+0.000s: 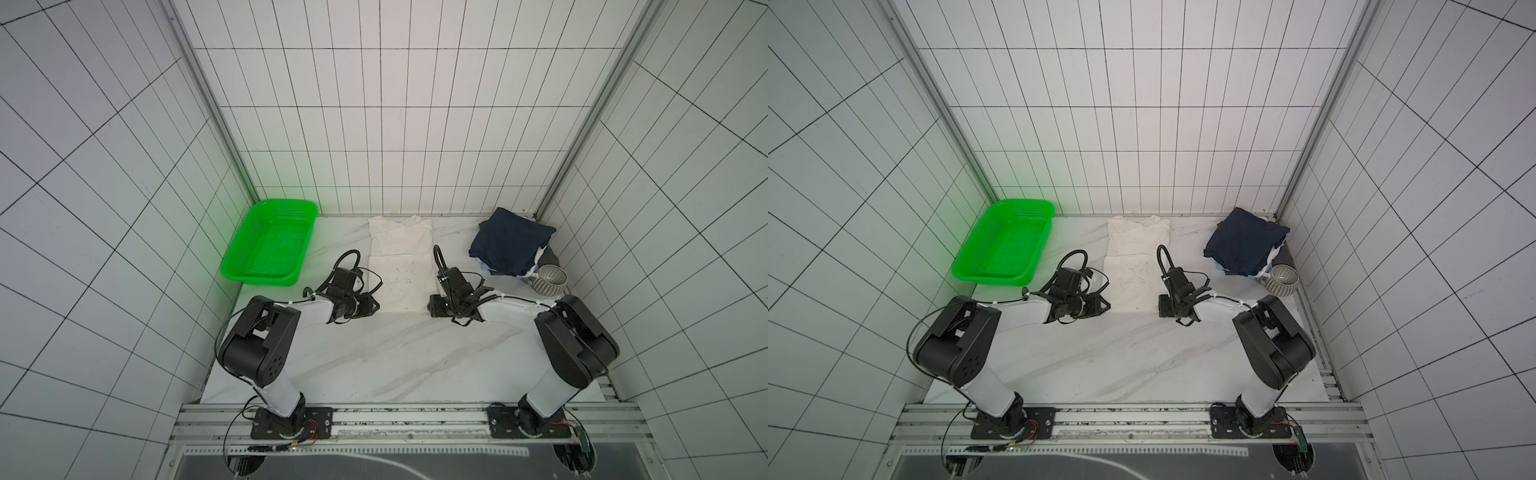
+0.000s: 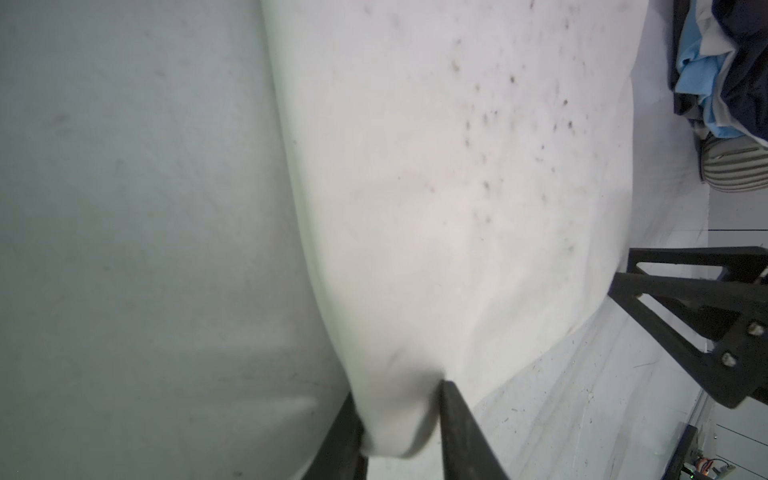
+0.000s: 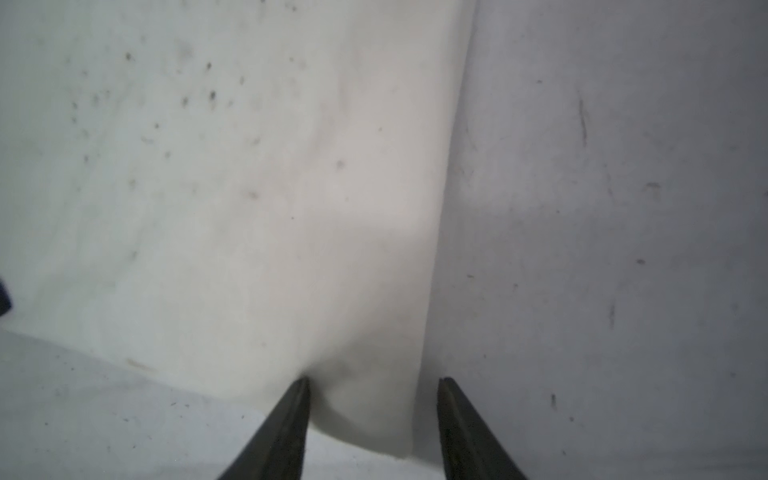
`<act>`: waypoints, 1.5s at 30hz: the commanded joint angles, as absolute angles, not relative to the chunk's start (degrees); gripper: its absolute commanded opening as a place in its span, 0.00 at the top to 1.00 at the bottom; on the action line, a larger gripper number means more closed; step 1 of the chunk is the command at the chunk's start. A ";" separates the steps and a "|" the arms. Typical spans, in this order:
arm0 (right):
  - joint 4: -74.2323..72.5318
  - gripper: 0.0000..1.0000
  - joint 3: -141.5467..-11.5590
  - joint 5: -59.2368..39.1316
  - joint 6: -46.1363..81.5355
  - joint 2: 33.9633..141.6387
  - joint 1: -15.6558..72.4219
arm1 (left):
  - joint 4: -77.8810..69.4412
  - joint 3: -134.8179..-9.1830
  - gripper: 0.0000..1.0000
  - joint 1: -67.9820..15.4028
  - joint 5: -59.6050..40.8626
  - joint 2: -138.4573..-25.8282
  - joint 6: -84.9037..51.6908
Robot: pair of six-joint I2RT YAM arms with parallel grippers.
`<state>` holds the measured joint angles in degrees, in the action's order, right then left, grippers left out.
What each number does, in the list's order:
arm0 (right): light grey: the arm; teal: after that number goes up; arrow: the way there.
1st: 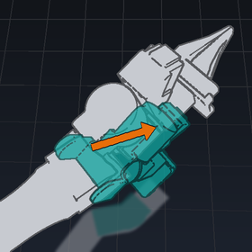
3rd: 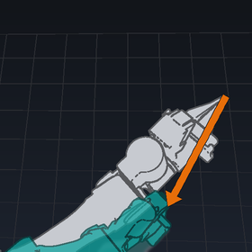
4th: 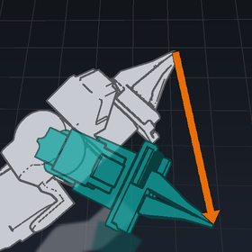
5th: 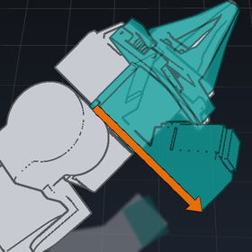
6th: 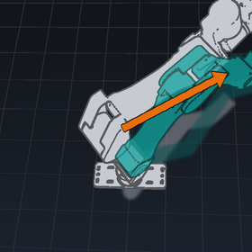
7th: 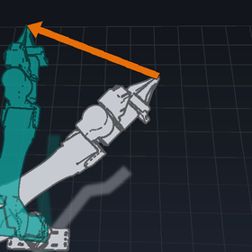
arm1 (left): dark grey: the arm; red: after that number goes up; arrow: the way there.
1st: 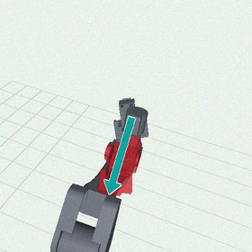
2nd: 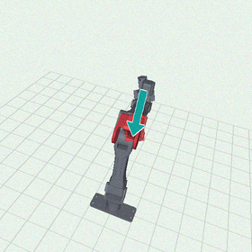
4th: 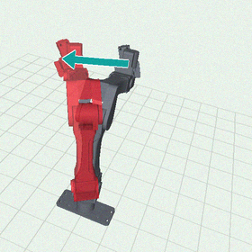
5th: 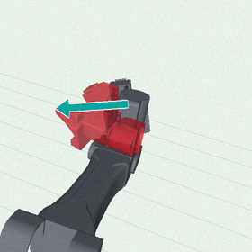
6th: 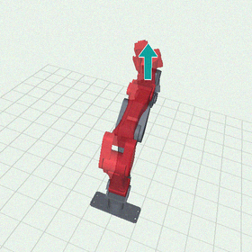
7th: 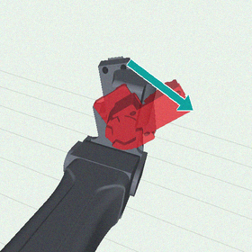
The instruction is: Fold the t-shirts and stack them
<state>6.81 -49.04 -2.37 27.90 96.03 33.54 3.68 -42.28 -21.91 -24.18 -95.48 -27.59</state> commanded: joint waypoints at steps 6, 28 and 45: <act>6.68 0.91 -44.06 -5.46 30.47 93.75 35.77 | 4.66 -39.51 1.00 -21.80 -26.40 -90.07 -28.23; 25.69 1.00 -54.10 3.00 33.23 60.45 41.54 | 25.57 -40.54 1.00 -27.32 -16.34 -47.43 -32.50; 20.73 1.00 -75.30 -4.49 23.64 90.82 29.62 | 20.13 -56.34 1.00 -12.89 -27.11 -82.62 -25.36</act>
